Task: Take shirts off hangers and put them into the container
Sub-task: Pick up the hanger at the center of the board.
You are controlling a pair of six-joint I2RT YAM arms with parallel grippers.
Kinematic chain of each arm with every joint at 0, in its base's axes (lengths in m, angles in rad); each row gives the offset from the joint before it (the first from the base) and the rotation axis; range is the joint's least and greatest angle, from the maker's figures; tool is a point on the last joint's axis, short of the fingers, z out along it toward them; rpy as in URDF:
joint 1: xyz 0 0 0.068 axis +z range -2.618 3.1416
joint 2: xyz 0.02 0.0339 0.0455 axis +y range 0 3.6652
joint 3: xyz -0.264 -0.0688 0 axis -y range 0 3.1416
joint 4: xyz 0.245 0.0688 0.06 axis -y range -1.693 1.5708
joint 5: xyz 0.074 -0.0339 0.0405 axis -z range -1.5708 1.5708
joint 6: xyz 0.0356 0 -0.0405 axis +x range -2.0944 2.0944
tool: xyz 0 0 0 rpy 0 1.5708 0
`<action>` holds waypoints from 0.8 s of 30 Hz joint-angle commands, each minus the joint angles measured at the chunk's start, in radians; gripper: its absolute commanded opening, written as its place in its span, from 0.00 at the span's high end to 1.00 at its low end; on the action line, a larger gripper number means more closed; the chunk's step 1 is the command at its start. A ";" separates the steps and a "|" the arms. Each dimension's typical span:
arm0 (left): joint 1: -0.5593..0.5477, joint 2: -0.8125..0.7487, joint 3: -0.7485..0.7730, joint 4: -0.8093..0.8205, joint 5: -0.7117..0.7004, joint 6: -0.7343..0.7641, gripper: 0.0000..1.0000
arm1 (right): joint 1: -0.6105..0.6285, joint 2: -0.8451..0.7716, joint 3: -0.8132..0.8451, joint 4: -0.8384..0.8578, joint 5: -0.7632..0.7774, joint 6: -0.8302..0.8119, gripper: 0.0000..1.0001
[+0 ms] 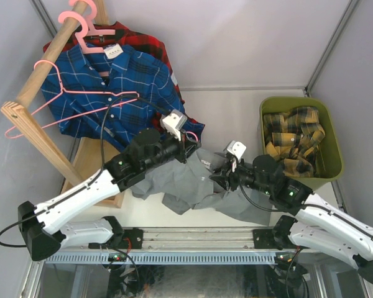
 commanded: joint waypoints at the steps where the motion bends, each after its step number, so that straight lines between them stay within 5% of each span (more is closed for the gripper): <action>1: -0.001 -0.084 0.053 0.002 -0.049 0.029 1.00 | 0.006 -0.037 0.015 0.027 0.068 0.071 0.65; 6: -0.002 -0.125 0.054 -0.050 -0.082 0.041 1.00 | -0.026 -0.099 0.014 -0.020 0.147 0.221 0.45; 16: -0.001 -0.192 0.060 -0.105 -0.132 0.055 1.00 | -0.098 -0.068 0.033 -0.200 -0.070 0.252 0.45; 19: -0.001 -0.207 0.061 -0.117 -0.138 0.051 1.00 | -0.100 -0.032 0.042 -0.254 0.034 0.267 0.50; 24: -0.001 -0.239 0.053 -0.143 -0.205 0.035 1.00 | -0.109 -0.031 0.058 -0.322 0.216 0.341 0.43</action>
